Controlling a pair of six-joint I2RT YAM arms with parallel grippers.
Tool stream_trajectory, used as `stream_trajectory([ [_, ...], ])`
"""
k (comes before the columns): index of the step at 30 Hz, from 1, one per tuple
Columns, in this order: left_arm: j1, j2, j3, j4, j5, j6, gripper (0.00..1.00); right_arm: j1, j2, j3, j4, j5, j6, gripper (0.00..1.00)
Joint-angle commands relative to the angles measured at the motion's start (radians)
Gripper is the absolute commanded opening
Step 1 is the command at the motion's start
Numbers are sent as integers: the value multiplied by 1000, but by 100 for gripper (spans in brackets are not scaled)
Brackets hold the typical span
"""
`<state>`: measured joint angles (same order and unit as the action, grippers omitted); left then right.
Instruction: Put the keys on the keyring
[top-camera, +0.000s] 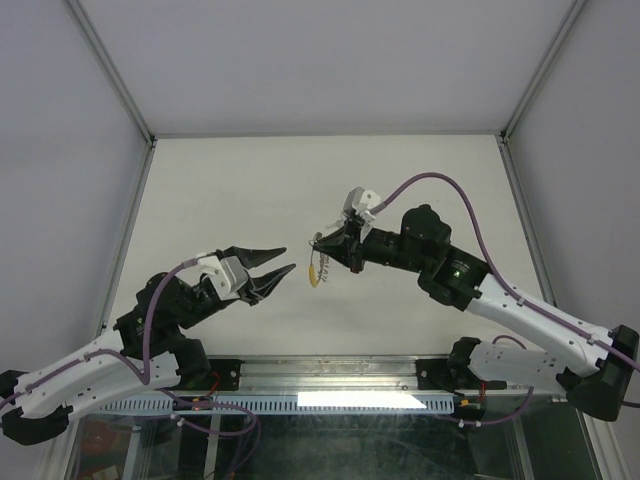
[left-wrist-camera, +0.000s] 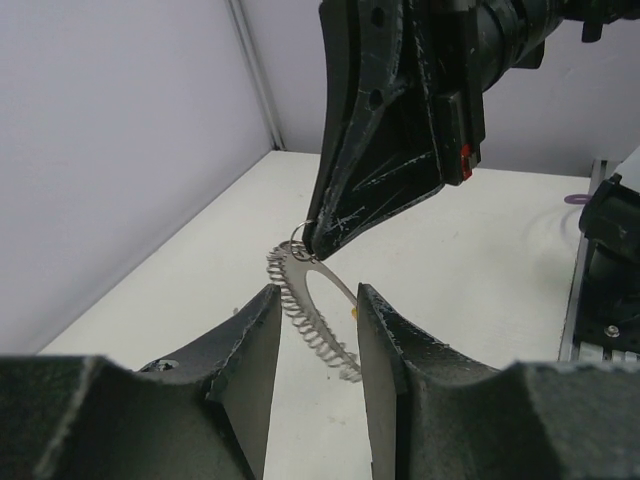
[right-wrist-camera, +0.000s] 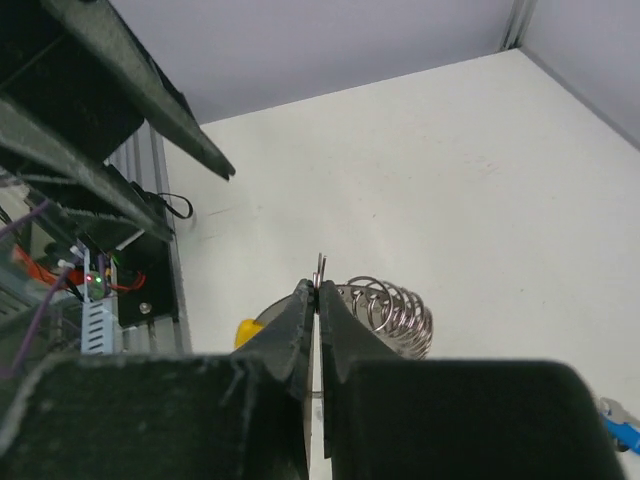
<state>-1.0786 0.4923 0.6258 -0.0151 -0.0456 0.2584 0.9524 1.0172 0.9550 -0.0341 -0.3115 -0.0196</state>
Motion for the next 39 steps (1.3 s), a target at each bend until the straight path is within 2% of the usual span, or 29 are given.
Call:
stream_trajectory([
  [1,2,-35,39,-25,-13,-33,34,-1,-69,-16,92,-69,-179,0],
  [4,2,-44,35,-27,-2,-36,33,0,-96,-33,82,-92,-271,0],
  [11,2,-54,36,-34,84,3,29,0,-148,-101,109,-257,-524,0],
  [18,2,-54,44,-52,248,79,29,0,-161,-102,94,-326,-684,0],
  [23,1,-42,51,-64,294,127,29,0,-173,-107,77,-359,-779,0],
  [30,2,0,70,-68,307,229,25,0,-186,-121,80,-452,-851,0],
  [34,2,20,88,-66,315,296,24,-1,-185,-131,106,-522,-844,0],
  [39,2,31,102,-65,350,329,23,-4,-178,-157,215,-590,-786,0],
])
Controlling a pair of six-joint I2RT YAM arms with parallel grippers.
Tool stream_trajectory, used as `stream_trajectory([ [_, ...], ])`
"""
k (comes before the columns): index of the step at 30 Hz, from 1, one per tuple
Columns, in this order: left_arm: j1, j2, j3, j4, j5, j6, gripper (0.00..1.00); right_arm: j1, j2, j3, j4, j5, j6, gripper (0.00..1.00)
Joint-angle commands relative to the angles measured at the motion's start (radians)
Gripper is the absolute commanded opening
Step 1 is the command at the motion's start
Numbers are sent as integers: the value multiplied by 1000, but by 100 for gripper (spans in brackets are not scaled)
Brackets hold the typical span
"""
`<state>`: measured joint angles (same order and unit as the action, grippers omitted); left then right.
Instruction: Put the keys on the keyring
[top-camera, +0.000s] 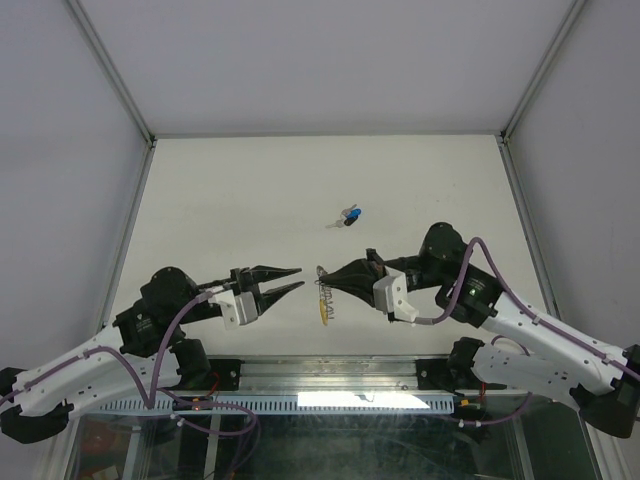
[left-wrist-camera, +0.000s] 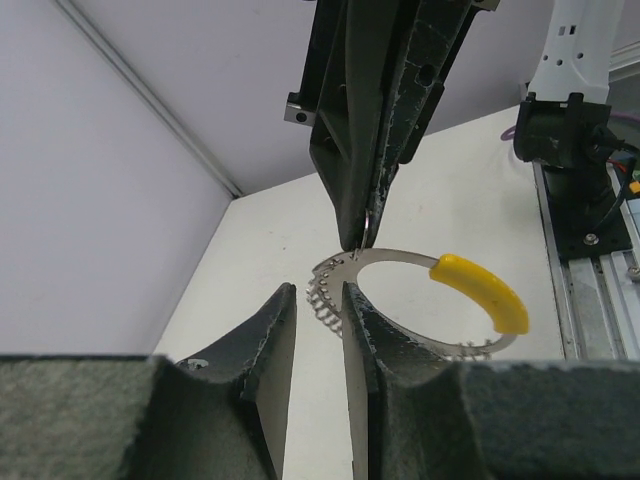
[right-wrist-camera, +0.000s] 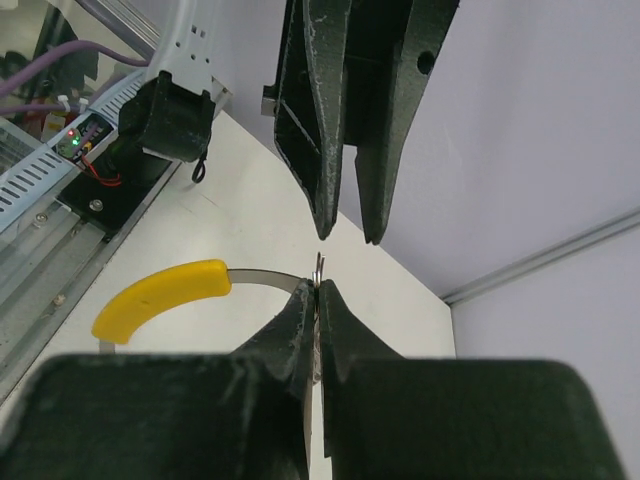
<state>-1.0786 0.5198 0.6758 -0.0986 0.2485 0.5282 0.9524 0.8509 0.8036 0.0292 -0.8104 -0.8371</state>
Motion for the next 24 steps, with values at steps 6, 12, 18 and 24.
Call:
stream_trajectory([
  [6,2,-5,49,16,150,67,24,-12,9,-11,210,-108,54,0],
  [12,2,6,50,20,156,71,24,-12,28,1,219,-130,62,0],
  [18,2,34,57,47,155,79,23,-12,42,9,222,-138,63,0],
  [24,2,48,57,54,155,80,21,-12,45,16,222,-144,68,0],
])
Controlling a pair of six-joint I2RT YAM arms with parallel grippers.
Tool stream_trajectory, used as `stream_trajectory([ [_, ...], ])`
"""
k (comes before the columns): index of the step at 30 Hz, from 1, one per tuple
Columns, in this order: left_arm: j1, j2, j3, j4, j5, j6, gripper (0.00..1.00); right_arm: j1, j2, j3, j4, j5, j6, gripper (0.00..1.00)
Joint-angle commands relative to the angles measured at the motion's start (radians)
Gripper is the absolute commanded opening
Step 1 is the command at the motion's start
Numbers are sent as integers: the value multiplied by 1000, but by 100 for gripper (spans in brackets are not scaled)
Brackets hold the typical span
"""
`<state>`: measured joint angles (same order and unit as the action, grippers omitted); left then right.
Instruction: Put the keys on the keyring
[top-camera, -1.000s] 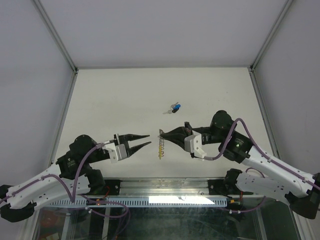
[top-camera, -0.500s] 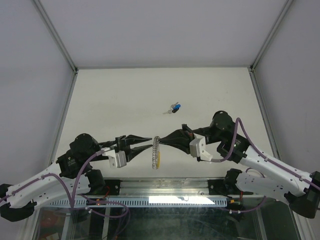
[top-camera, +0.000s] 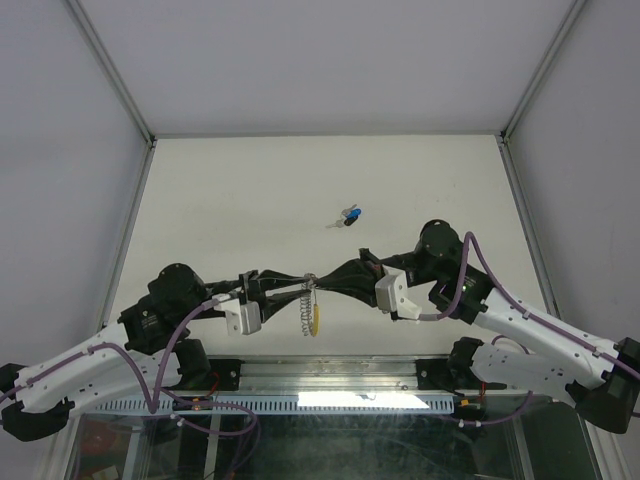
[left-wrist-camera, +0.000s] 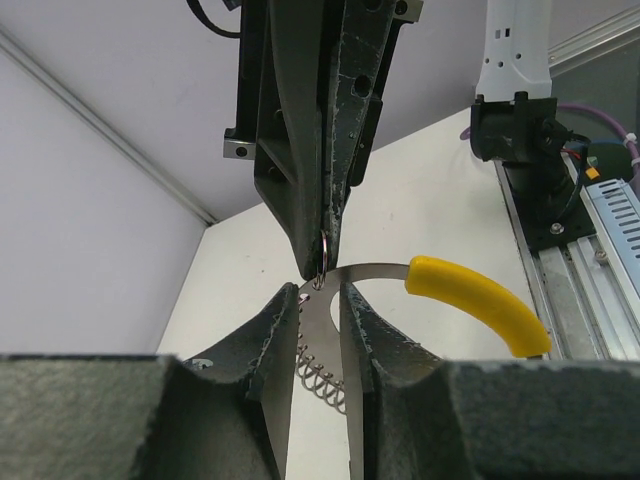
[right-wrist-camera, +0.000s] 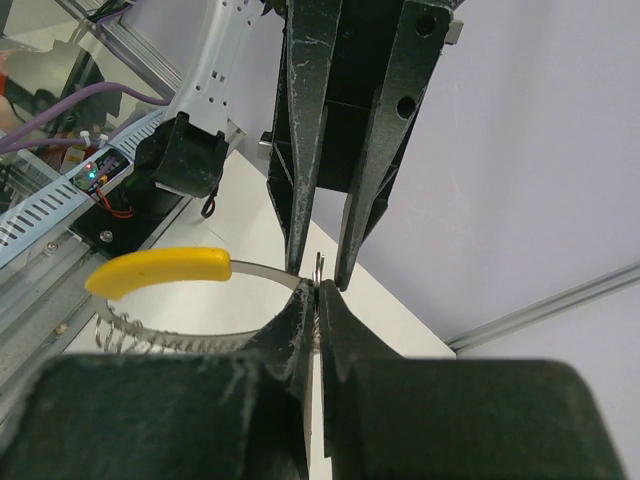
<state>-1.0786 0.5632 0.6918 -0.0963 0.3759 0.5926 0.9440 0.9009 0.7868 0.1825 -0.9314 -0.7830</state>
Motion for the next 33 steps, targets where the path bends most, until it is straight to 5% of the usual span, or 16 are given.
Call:
stream_trajectory([
  [1,2,5,41,50,25,16,21,-4,-4,32,68,-24,17,0],
  [12,2,13,41,58,2,15,18,-5,-18,29,33,12,6,0],
  [22,2,-11,-3,4,-181,-71,26,-15,-189,52,-377,210,-74,0],
  [27,2,51,-82,149,-438,-239,31,-15,-279,67,-556,314,-75,0],
  [33,2,309,-35,279,-740,-451,41,-14,-358,108,-710,380,-63,0],
])
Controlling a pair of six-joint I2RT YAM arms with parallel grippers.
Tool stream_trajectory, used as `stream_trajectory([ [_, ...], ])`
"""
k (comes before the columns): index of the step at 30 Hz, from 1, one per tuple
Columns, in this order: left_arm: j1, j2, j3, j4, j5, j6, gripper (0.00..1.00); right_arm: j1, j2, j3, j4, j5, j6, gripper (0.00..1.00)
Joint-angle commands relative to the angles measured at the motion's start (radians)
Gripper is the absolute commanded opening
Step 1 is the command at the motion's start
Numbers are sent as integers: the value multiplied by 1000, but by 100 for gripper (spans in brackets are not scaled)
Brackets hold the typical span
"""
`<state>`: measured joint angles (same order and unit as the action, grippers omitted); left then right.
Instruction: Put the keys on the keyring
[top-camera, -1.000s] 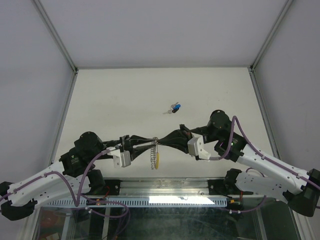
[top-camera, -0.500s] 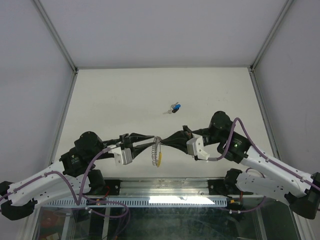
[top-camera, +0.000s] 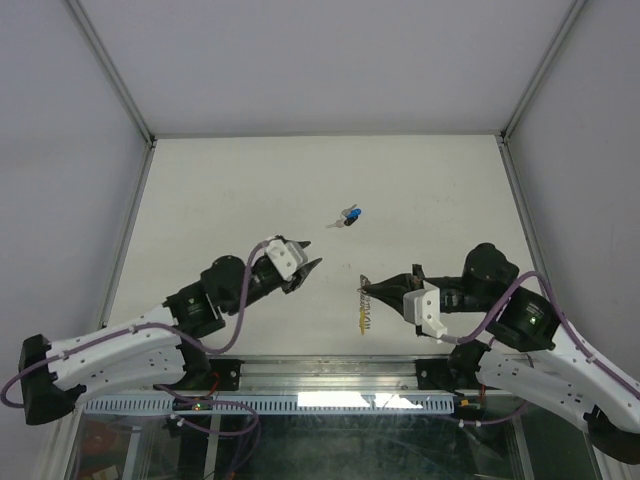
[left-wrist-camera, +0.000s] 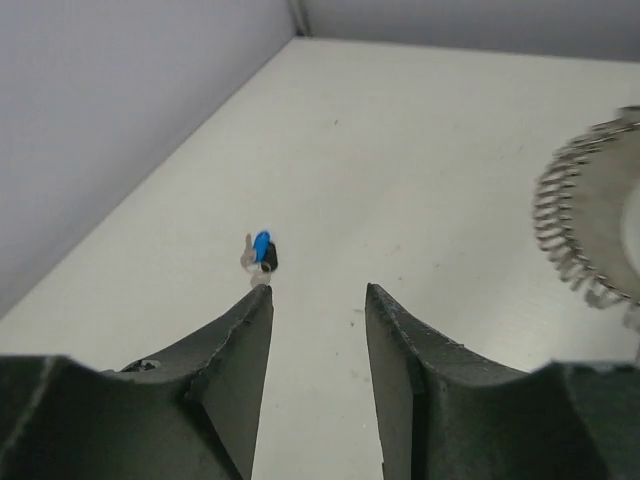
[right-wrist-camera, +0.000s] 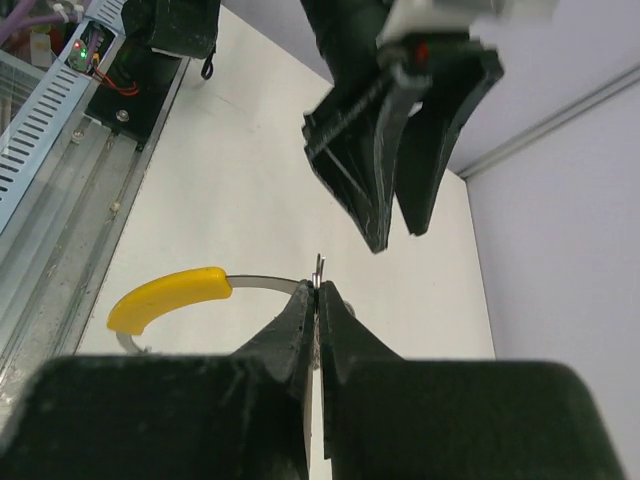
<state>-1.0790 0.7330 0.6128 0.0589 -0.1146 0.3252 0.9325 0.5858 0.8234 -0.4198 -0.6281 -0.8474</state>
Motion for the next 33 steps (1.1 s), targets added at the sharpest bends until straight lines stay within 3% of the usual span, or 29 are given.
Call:
stream_trajectory([
  [1,2,192,68,124,-278,-214,43,-3,-53,77,-126,85,6,0],
  [8,33,563,335,-39,-395,-470,48,-3,-87,125,-200,100,64,0],
  [15,145,919,645,-266,-312,-699,49,-3,-117,134,-231,97,123,0],
  [18,179,1056,770,-364,-326,-756,47,-3,-126,131,-229,108,137,0],
  [22,214,1231,949,-513,-327,-822,36,-4,-134,123,-215,108,157,0],
  [33,227,1513,1233,-682,-448,-903,37,-3,-154,94,-170,67,184,0],
])
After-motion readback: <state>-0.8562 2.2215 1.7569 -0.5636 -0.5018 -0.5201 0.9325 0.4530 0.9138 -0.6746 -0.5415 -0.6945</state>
